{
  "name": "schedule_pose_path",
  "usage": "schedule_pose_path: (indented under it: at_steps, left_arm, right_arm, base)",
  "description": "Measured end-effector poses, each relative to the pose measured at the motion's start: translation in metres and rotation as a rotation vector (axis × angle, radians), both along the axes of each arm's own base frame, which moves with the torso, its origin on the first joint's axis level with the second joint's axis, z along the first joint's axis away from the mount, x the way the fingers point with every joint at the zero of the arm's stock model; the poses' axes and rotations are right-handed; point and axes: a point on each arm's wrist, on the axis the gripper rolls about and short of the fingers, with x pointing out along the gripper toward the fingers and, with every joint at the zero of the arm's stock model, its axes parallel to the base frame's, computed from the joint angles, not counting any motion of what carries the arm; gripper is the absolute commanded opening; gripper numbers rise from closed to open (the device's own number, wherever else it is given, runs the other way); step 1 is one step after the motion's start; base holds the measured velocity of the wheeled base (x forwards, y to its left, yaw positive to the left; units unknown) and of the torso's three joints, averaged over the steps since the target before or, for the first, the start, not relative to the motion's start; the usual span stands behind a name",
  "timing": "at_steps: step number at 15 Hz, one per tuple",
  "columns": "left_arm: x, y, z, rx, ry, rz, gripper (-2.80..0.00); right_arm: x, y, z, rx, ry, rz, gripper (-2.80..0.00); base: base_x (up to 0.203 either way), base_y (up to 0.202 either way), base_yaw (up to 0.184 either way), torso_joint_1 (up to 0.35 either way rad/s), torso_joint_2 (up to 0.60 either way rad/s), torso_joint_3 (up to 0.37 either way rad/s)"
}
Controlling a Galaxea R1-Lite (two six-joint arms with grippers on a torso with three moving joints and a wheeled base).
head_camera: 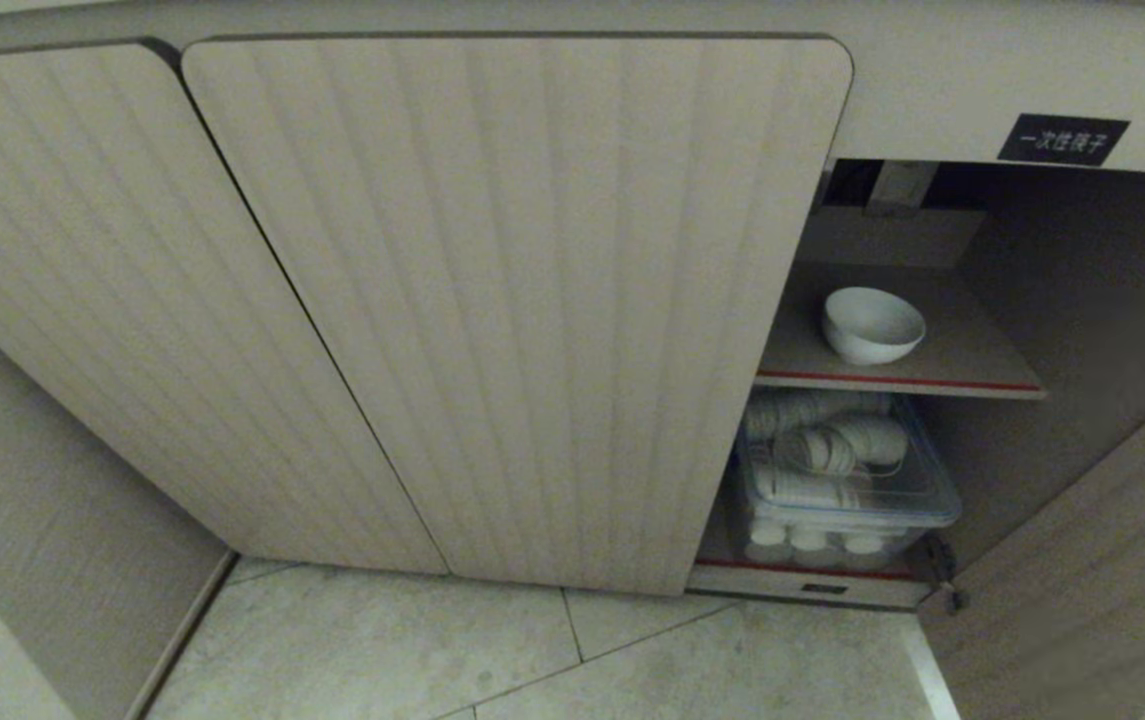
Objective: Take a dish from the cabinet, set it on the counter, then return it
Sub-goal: Close the cabinet door
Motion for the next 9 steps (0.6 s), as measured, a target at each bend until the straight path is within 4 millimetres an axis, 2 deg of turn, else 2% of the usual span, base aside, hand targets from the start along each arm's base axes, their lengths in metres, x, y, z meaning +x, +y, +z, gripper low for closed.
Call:
schedule_pose_path:
  at_steps: [9]
  left_arm:
    - [0.000, 0.000, 0.000, 0.000, 0.000, 0.000, -2.80]
  right_arm:
    - [-0.021, 0.000, -0.003, -0.026, -0.260, 0.042, -2.80]
  base:
    - [0.000, 0.000, 0.000, 0.000, 0.00, 0.000]
